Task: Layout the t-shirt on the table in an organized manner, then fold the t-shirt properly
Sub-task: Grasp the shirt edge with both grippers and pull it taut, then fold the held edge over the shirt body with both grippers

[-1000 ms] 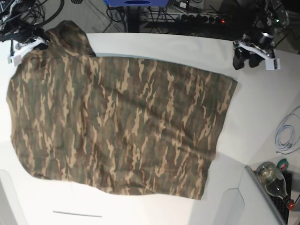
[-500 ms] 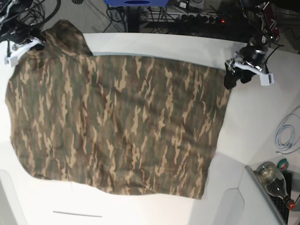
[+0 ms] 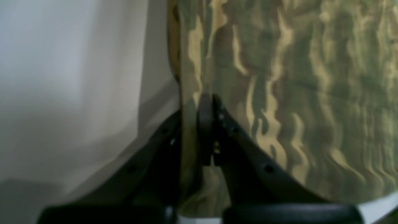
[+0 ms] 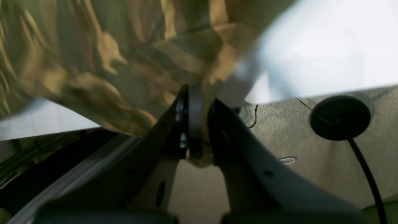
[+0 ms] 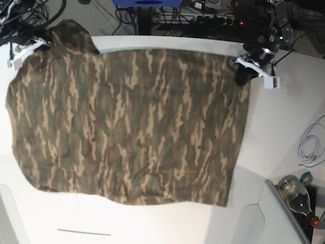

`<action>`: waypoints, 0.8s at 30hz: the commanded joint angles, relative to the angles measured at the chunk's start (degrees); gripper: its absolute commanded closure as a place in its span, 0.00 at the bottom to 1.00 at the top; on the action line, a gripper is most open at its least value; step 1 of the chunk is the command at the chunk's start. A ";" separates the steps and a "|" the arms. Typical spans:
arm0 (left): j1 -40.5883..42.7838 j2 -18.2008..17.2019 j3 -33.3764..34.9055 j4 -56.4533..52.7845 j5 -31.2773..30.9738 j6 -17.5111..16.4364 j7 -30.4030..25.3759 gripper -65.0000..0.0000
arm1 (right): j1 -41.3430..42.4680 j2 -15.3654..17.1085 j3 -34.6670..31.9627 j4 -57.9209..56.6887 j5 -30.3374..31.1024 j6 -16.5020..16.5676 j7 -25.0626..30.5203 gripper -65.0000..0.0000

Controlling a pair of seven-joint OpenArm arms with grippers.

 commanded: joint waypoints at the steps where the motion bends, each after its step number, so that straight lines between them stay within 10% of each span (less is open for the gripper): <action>1: 1.33 -0.55 -0.22 3.54 -0.62 0.89 -1.21 1.00 | -0.08 0.72 0.13 1.96 0.76 0.06 0.47 1.00; 8: 4.76 -0.55 -0.22 17.16 -0.71 7.48 4.50 1.00 | -0.26 0.28 0.30 15.06 1.11 0.06 -7.09 1.00; 24: -0.60 -0.03 -0.22 20.50 -0.62 8.01 18.22 1.00 | 10.11 0.80 -1.72 19.10 0.76 -0.43 -15.88 1.00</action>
